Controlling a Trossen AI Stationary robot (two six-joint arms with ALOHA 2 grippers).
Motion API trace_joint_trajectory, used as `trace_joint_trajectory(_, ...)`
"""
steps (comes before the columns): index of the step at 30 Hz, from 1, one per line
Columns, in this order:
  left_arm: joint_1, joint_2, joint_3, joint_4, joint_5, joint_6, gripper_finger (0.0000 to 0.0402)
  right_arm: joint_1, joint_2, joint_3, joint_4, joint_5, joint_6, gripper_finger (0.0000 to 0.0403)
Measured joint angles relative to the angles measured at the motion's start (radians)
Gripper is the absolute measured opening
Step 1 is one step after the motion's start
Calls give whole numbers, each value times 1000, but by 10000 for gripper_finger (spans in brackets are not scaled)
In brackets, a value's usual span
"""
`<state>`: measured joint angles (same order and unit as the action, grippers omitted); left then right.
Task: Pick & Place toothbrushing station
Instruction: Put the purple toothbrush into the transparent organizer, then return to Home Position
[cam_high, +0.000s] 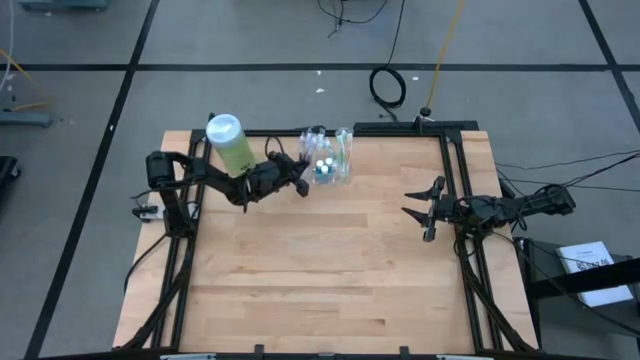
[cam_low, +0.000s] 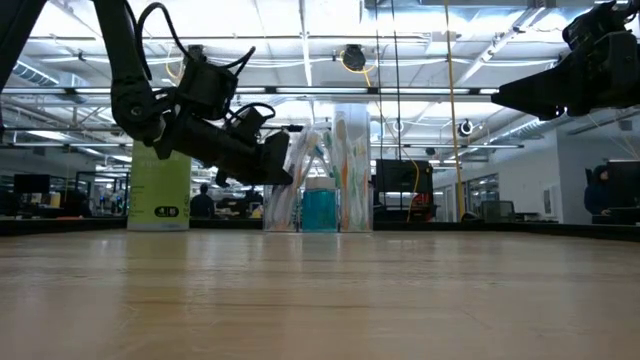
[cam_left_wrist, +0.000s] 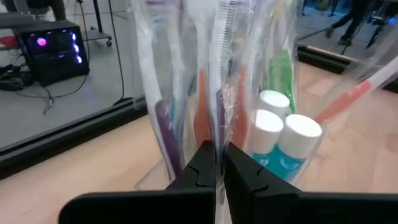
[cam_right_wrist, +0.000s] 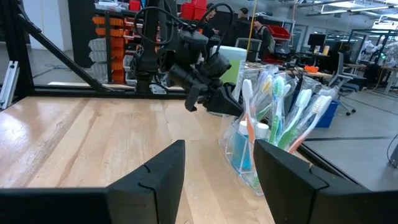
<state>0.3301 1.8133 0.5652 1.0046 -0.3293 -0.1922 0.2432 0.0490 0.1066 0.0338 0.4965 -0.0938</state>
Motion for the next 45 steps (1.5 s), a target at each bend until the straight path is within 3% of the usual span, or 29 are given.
trace_joint_trajectory(22, -12, -7, 0, -65, -15, -43, 17, 0, 0, 0, 0, 0, 0, 183)
trace_joint_trajectory(30, -12, -46, -3, -82, -34, -45, 92, 0, 0, 0, 0, 0, 0, 183)
trace_joint_trajectory(38, -30, -188, -2, -112, -14, 8, 166, 0, 0, 0, 0, 0, 0, 183)
trace_joint_trajectory(45, -65, -463, -2, -346, -12, 32, 176, 0, 0, 0, 0, 0, 0, 183)
